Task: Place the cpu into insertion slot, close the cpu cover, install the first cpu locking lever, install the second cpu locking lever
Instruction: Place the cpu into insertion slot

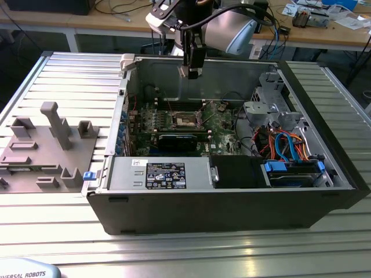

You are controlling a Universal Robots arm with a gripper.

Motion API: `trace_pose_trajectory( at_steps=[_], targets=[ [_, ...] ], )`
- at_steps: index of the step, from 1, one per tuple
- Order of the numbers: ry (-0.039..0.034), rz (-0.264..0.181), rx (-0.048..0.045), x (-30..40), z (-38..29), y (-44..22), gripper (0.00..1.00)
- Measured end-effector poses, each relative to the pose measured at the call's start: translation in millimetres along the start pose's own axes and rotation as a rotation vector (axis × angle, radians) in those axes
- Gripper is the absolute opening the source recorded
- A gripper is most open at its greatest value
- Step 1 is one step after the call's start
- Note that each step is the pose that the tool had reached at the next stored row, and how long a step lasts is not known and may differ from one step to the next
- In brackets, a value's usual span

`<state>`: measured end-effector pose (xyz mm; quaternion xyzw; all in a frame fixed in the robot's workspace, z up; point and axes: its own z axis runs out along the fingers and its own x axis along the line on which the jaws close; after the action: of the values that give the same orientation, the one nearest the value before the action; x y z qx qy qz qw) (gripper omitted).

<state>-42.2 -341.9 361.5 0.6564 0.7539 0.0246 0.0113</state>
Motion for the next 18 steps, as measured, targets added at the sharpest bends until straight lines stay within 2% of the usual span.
trace_pose_trajectory(
  at_steps=[2, 3, 4, 18],
  targets=[
    [-0.0001, 0.000, 0.0000, 0.0, 0.0, 0.0, 0.54],
    [-0.0199, -0.001, 0.0028, 0.0, 0.5, 0.0, 0.54],
    [-0.0417, -0.002, 0.0057, -0.1, 4.4, -0.2, 0.54],
    [-0.0487, -0.002, 0.0068, -0.1, 4.5, -0.2, 0.54]
  ],
)
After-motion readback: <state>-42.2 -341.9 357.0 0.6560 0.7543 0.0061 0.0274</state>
